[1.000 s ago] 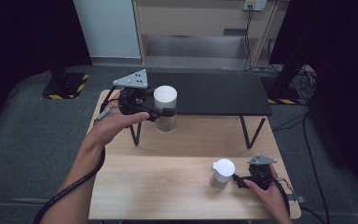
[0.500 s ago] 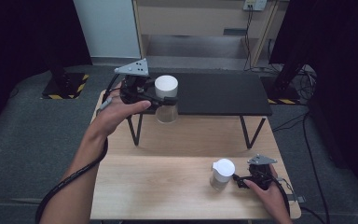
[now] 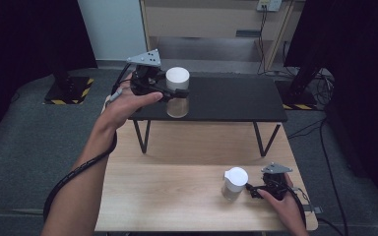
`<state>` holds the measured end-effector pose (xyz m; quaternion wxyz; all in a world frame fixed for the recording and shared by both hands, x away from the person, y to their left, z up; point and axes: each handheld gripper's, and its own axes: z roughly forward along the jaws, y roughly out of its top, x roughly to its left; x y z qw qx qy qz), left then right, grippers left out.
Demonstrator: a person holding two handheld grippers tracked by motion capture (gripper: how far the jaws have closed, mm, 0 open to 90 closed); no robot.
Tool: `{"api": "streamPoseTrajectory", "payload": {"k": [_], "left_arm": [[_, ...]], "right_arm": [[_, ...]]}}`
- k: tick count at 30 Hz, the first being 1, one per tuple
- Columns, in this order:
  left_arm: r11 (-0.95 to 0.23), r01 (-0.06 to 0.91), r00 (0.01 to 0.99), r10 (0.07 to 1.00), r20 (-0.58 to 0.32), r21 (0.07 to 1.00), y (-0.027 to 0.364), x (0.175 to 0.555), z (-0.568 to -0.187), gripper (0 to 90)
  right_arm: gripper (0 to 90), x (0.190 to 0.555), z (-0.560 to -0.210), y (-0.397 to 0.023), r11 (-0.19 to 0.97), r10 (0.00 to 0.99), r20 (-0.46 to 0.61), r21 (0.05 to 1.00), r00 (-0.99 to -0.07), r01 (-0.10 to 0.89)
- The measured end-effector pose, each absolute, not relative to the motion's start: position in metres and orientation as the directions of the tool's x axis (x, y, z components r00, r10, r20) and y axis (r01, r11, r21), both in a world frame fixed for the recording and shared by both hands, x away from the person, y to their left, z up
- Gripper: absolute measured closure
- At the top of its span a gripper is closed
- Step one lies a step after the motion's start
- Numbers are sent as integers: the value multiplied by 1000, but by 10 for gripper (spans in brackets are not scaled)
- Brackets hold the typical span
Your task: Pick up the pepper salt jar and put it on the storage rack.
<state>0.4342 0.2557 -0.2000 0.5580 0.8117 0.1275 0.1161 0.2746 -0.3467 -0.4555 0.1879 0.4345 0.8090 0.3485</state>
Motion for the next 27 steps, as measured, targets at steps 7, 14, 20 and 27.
{"api": "streamPoseTrajectory", "payload": {"k": [7, 14, 20, 27], "left_arm": [[-334, 90, 935, 353, 36, 938, 257, 447, -205, 334], [-338, 111, 928, 371, 24, 935, 262, 454, -212, 334], [-330, 116, 929, 371, 15, 937, 265, 458, -218, 334], [-330, 125, 927, 376, 9, 936, 266, 464, -223, 334]], "right_arm": [[12, 275, -455, -347, 380, 834, -1, 727, -552, 572], [12, 275, -455, -347, 380, 834, -1, 727, -552, 572], [12, 275, -455, -347, 379, 834, -1, 727, -552, 572], [12, 275, -456, -347, 380, 834, -2, 727, -552, 571]]}}
